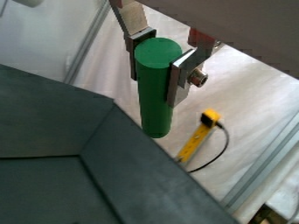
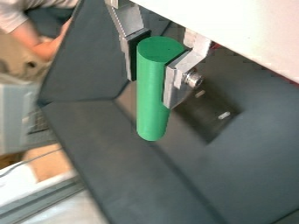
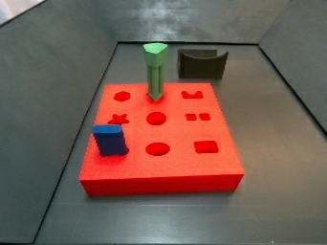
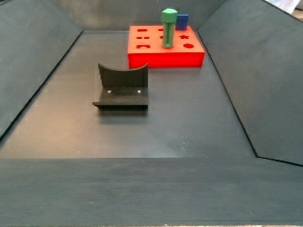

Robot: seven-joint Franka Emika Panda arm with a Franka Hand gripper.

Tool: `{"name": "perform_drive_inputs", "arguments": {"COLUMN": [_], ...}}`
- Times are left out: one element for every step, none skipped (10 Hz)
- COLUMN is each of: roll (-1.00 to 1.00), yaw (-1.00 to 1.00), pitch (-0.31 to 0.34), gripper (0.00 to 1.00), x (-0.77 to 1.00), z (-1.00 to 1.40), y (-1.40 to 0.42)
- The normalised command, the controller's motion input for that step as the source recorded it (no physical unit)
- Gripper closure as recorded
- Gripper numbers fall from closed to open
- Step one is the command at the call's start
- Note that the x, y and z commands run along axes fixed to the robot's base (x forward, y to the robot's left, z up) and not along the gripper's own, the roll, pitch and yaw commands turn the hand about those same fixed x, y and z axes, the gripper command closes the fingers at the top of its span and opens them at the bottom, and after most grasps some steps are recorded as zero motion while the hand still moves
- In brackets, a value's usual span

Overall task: Pick up the round object. Move up. Place the round object on the fixture. Regrasp the round object. Move to above the board. Insert the round object.
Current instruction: Move to above the board.

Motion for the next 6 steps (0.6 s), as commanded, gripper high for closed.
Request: {"name": "perform_drive_inputs", "arguments": {"roll": [-1.0, -1.0, -1.0, -1.0, -1.0, -1.0], "yaw": [-0.17, -0.18, -0.19, -0.19, -0.2, -0.2], "pitch": [-0.079, -0.075, -0.069, -0.063, -0.056, -0.05], "gripper": [1.0, 1.0, 1.0, 1.0, 1.0, 1.0], "x": [-0.6, -0.61, -0.62, -0.63, -0.65, -0.67], "z": [-0.09, -0.08, -0.08, -0.09, -0.08, -0.08], "y": [-1.0, -1.0, -1.0, -1.0, -1.0, -1.0]}}
